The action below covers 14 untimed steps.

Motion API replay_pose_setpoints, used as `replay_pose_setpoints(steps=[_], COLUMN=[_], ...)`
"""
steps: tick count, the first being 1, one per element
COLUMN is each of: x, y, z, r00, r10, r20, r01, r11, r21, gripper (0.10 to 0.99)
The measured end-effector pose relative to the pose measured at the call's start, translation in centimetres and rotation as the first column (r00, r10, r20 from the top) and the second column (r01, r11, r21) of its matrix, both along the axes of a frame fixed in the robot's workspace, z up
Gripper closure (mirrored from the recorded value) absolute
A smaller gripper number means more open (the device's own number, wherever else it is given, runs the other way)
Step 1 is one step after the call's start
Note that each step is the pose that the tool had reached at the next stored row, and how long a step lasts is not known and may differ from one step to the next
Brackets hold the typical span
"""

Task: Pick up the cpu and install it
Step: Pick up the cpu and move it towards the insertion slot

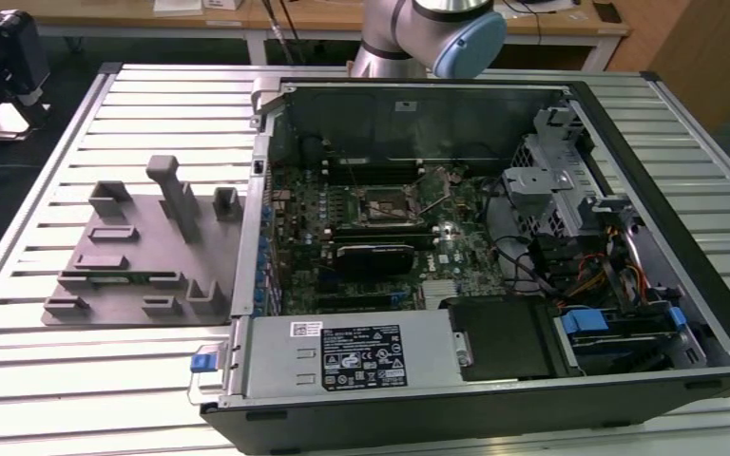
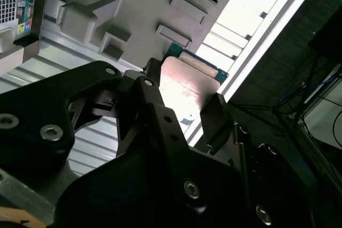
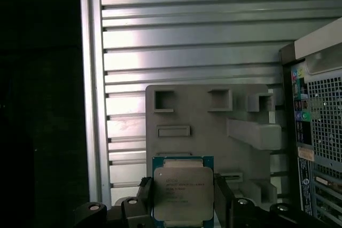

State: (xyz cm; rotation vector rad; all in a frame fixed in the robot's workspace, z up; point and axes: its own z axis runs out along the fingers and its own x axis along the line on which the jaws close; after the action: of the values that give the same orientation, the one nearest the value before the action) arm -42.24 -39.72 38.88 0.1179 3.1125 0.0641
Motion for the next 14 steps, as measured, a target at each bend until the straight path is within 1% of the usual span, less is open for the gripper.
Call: replay_pose_setpoints(steps=[14], x=[0.00], y=[0.01], z=[1.51], r00=[1.0000], r10=[0.000], r20=[0.0001], r01=[0.000], r11=[1.0000], r21=[0.000], gripper=[0.545])
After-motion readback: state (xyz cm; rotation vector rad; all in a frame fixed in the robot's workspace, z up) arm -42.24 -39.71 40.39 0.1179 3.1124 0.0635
